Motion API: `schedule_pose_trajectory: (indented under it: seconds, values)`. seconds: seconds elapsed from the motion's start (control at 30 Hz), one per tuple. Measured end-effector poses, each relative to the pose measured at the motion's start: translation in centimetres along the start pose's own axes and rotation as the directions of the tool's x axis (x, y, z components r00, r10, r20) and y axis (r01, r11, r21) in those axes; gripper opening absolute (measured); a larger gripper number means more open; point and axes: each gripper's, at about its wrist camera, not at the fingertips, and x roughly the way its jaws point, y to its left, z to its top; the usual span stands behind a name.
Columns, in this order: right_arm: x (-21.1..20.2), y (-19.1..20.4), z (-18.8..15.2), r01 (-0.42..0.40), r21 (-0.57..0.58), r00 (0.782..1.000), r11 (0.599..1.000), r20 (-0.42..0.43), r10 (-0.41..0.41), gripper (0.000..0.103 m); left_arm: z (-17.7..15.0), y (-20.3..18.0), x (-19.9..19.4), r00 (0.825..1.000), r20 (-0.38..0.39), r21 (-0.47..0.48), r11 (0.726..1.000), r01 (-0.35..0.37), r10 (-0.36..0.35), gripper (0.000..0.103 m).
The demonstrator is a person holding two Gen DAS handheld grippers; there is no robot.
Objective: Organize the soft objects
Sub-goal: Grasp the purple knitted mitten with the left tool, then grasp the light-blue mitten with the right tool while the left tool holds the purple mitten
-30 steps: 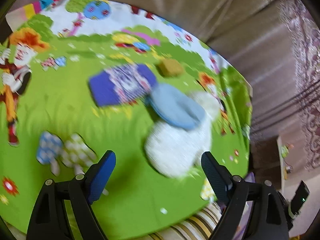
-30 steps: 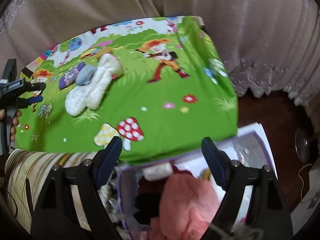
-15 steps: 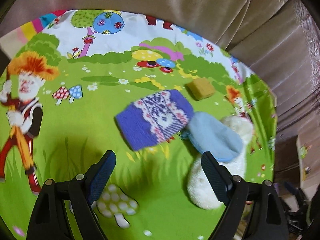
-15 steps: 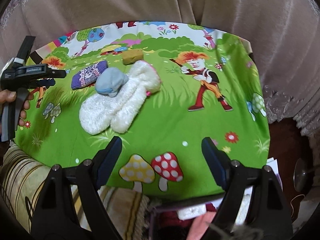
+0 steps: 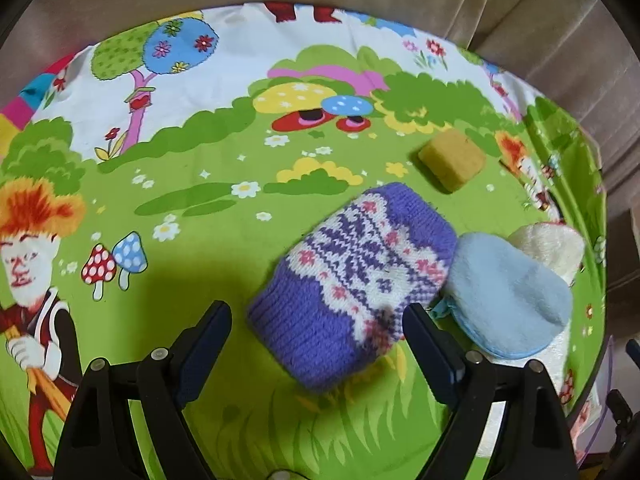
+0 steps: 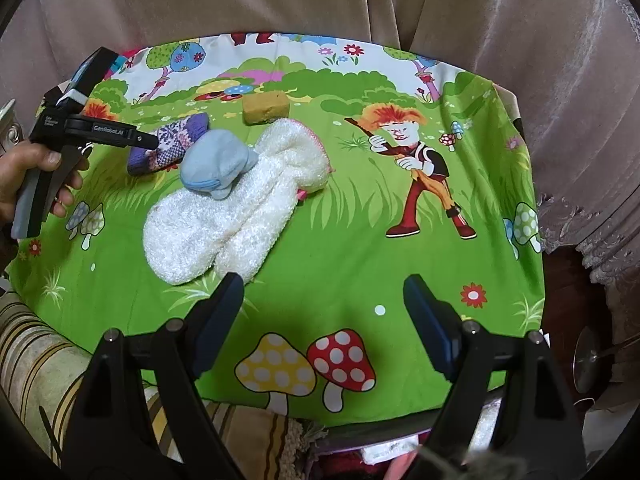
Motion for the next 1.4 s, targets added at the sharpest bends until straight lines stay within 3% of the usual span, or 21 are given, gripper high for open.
schedule_pose_trajectory:
  seconds: [0.3,0.37,0.5,0.53,0.63,0.87,1.0,1.27,1.4]
  values:
    - [0.3,-0.1,-0.1,-0.01,0.004,1.0,1.0,-0.008,0.01,0.084,0.2,-0.6,1.8,0.999,-0.038,0.057,0.998,0.013,-0.011,0.088]
    - [0.3,-0.1,-0.1,-0.012,0.003,1.0,1.0,-0.008,0.012,0.085,0.0,-1.1,1.8,0.999,-0.036,0.096,0.995,0.011,-0.008,0.083]
    - [0.3,0.2,0.0,-0.024,0.003,1.0,1.0,-0.006,0.024,0.085,-0.4,-2.4,1.2,0.997,-0.043,0.157,0.985,0.07,-0.064,0.036]
    - [0.3,0.4,0.1,-0.028,0.001,1.0,1.0,-0.005,0.028,0.085,-0.7,-2.8,1.0,0.997,-0.045,0.173,0.983,0.065,-0.058,0.035]
    - [0.2,0.8,0.3,-0.039,-0.01,0.999,0.999,-0.001,0.039,0.085,-1.5,-3.5,0.3,0.998,-0.04,0.185,0.981,0.049,-0.042,0.034]
    - [0.2,1.5,0.6,-0.068,-0.014,0.998,0.998,0.012,0.068,0.085,-5.3,-0.6,-3.1,0.989,-0.035,-0.009,0.99,0.142,-0.142,0.034]
    - [0.2,2.1,0.7,-0.092,-0.019,0.996,0.996,0.017,0.092,0.085,-8.9,0.1,-4.9,0.989,-0.051,-0.07,0.988,0.137,-0.14,0.034]
    - [0.5,4.0,2.0,-0.131,-0.074,0.991,0.989,0.033,0.133,0.085,-12.1,-1.2,-5.9,0.993,-0.054,-0.062,0.993,0.104,-0.108,0.035]
    - [1.5,5.5,3.6,-0.149,-0.145,0.988,0.978,0.028,0.154,0.088,-12.8,-1.5,-5.2,0.992,-0.071,-0.065,0.993,0.096,-0.1,0.049]
